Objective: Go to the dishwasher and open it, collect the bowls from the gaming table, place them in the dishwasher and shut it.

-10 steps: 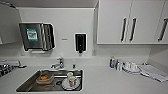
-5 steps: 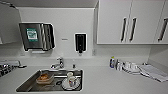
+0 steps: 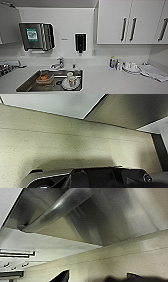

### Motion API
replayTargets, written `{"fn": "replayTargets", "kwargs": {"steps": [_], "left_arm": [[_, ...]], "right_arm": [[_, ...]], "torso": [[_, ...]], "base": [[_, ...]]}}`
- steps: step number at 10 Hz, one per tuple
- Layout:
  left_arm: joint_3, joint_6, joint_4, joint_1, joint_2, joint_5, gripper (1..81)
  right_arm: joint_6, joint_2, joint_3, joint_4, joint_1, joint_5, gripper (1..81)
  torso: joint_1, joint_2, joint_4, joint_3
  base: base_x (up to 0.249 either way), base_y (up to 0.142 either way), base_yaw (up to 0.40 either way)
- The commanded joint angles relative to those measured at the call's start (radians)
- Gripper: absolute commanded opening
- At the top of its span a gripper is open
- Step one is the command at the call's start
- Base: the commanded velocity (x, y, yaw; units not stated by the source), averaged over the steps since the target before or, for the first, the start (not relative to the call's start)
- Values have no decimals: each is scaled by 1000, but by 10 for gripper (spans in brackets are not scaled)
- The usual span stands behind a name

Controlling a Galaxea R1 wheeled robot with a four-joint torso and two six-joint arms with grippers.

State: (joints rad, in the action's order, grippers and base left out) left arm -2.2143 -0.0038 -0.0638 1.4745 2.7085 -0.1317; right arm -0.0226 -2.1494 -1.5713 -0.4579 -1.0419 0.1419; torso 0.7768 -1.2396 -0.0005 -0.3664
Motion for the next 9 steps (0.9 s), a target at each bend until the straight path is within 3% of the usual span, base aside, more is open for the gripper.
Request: {"fn": "replayTargets", "kwargs": {"steps": [1,6,9], "left_arm": [[11,-2,4,-68,-13,38,811],[-22,-2,6,-68,11,37,811],[-22,-2,6,-68,13,32,811]], "right_arm": [[0,50,16,-120,159,64,811],[0,72,33,-217,186,64,811],[-8,72,22,-310,196,64,811]], "torso": [[0,0,0,0],[0,0,0,0],[0,0,0,0]], "base": [[0,0,0],[0,0,0],[0,0,0]]}}
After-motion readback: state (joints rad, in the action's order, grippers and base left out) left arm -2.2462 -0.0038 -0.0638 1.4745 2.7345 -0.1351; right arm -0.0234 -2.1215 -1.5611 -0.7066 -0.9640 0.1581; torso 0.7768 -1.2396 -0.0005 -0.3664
